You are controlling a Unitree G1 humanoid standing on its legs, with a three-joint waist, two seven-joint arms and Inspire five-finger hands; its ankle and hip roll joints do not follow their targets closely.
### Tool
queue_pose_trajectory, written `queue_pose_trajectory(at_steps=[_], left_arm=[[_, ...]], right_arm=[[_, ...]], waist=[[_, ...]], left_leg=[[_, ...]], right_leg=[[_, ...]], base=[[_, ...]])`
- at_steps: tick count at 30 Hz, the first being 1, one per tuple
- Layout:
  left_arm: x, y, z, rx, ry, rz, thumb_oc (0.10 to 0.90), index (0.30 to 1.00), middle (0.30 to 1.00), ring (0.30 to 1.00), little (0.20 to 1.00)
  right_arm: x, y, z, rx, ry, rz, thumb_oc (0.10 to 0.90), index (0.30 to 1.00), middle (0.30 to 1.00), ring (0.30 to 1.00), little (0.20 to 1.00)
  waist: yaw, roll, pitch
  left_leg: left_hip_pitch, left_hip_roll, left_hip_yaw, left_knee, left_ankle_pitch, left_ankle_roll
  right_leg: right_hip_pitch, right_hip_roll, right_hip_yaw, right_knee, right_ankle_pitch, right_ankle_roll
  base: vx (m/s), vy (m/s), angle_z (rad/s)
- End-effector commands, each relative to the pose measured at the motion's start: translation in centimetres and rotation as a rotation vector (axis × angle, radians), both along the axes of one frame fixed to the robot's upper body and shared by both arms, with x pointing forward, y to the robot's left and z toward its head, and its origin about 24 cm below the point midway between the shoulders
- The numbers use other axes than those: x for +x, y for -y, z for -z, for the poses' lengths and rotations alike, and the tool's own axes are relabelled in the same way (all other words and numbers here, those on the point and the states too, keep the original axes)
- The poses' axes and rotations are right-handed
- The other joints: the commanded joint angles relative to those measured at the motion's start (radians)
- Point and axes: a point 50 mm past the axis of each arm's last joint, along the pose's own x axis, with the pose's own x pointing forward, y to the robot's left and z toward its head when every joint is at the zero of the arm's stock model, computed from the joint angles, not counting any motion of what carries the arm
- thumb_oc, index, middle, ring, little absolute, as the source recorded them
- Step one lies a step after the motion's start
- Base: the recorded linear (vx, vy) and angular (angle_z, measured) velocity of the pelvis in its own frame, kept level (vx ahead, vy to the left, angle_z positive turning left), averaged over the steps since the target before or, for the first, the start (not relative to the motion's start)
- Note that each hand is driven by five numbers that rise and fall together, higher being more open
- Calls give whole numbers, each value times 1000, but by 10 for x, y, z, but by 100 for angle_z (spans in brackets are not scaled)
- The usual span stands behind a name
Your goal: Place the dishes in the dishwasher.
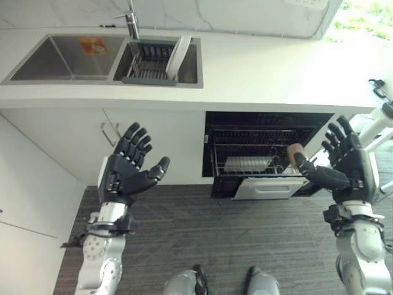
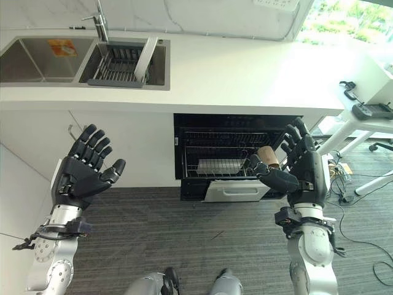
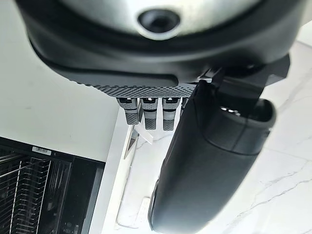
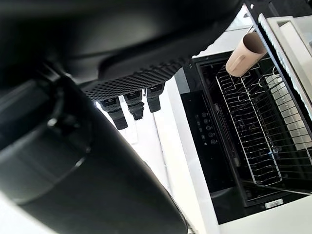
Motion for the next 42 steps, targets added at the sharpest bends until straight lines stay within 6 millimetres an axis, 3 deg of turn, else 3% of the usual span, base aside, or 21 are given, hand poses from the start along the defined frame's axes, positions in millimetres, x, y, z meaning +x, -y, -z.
queue_pose_trajectory(at_steps=[1, 7, 15, 19, 21, 22, 24, 25, 28, 29, 30, 31, 32, 36, 40, 41, 42], left_arm=[[-12, 6, -53, 104, 271, 79, 800, 900, 900, 900, 900], [-14, 6, -49, 98, 278, 85, 800, 900, 900, 900, 900], [-13, 15, -51, 32, 291, 141, 800, 900, 900, 900, 900], [-14, 15, -54, 29, 313, 149, 800, 900, 900, 900, 900], [-15, 15, -54, 17, 320, 166, 800, 900, 900, 900, 900], [-17, 16, -57, 36, 349, 197, 800, 900, 900, 900, 900], [-18, 19, -61, 40, 372, 211, 800, 900, 900, 900, 900], [-17, 20, -62, 35, 377, 220, 800, 900, 900, 900, 900], [-17, 18, -61, 4, 376, 223, 800, 900, 900, 900, 900], [-18, 17, -61, 2, 376, 215, 800, 900, 900, 900, 900], [-20, 16, -59, 0, 374, 197, 800, 900, 900, 900, 900], [-24, 13, -55, -16, 365, 173, 800, 900, 900, 900, 900], [-25, 11, -52, -23, 364, 171, 800, 900, 900, 900, 900], [-30, 8, -53, 15, 395, 145, 800, 900, 900, 900, 900], [-26, 10, -76, 58, 498, 150, 800, 900, 900, 900, 900], [-24, 13, -81, 63, 517, 160, 800, 900, 900, 900, 900], [-22, 18, -88, 87, 543, 171, 800, 900, 900, 900, 900]], right_arm=[[-2, 12, -59, -122, 301, 40, 800, 900, 900, 900, 900], [-2, 19, -59, -119, 296, 25, 800, 900, 900, 900, 900], [8, 2, -57, -138, 291, -12, 800, 900, 900, 900, 900], [8, 0, -57, -167, 279, -27, 800, 900, 900, 900, 900], [8, 0, -57, -194, 271, -14, 800, 900, 900, 900, 900], [6, 5, -59, -189, 274, -4, 800, 900, 900, 900, 900], [5, 7, -61, -201, 282, 4, 800, 900, 900, 900, 900], [6, 7, -63, -213, 283, 13, 800, 900, 900, 900, 900], [10, 6, -66, -223, 286, 15, 800, 900, 900, 900, 900], [12, 5, -67, -228, 284, 8, 800, 900, 900, 900, 900], [12, 4, -67, -234, 278, -6, 800, 900, 900, 900, 900], [12, 7, -66, -239, 263, -12, 800, 900, 900, 900, 900], [12, 8, -67, -240, 261, -9, 800, 900, 900, 900, 900], [10, 7, -70, -239, 273, -5, 800, 900, 900, 900, 900], [7, 7, -72, -182, 285, -1, 800, 900, 900, 900, 900], [8, 6, -70, -174, 284, 8, 800, 900, 900, 900, 900], [8, 3, -68, -155, 299, 18, 800, 900, 900, 900, 900]], waist=[[-17, -43, -85], [-9, -46, -113], [-12, -28, -130], [-14, -33, -122], [-9, -49, -115], [-1, -84, -96], [1, -93, -76], [-2, -94, -68], [-1, -75, -64], [2, -52, -62], [10, -24, -61], [26, -1, -67], [28, 5, -70], [24, 9, -87], [11, 12, -108], [11, 9, -111], [7, 3, -115]], left_leg=[[6, 39, -86, 59, -116, -161], [6, 2, -101, 59, -113, -159], [38, -3, -102, 59, -126, -155], [65, -7, -97, 59, -125, -156], [84, -16, -78, 59, -114, -166], [86, -22, -26, 99, -2, -205], [17, 18, -4, 215, 41, -234], [-13, 64, 26, 221, 50, -238], [-15, 114, 68, 59, 66, -233], [-55, 151, 52, 59, 57, -241], [-123, 195, -7, 59, 78, -267], [-187, 221, -108, 59, 125, -300], [-190, 223, -117, 59, 128, -303], [-161, 227, -85, 59, 59, -287], [-116, 165, -84, 59, 0, -246], [-106, 144, -87, 59, -13, -231], [-86, 110, -99, 59, -32, -197]], right_leg=[[24, 36, -1, -90, -37, -25], [4, 48, 16, -90, -79, -44], [21, 62, 35, -90, -93, -57], [32, 66, 36, -90, -101, -71], [42, 54, 37, -90, -109, -85], [56, 18, 29, -90, -108, -103], [63, 5, 11, -90, -105, -114], [68, 0, -1, -90, -105, -111], [71, -5, -6, -90, -115, -89], [75, 7, -6, -90, -125, -82], [83, 27, 9, -90, -143, -76], [104, 46, 41, -90, -167, -78], [115, 44, 44, -90, -177, -78], [132, 5, 31, -90, -178, -57], [165, -27, 43, -90, -171, -22], [172, -38, 40, -90, -150, -8], [184, -55, 27, -90, -65, 19]], base=[[44, 44, 130], [76, -35, 6], [102, -78, 3], [93, -107, 5], [87, -143, 3], [51, -163, -1], [18, -113, 21], [49, -9, 34], [128, 154, 40], [223, 355, 19], [382, 498, -6], [440, 488, -47], [399, 401, -80], [236, 271, -58], [259, 339, -18], [280, 365, 7], [274, 357, 20]])
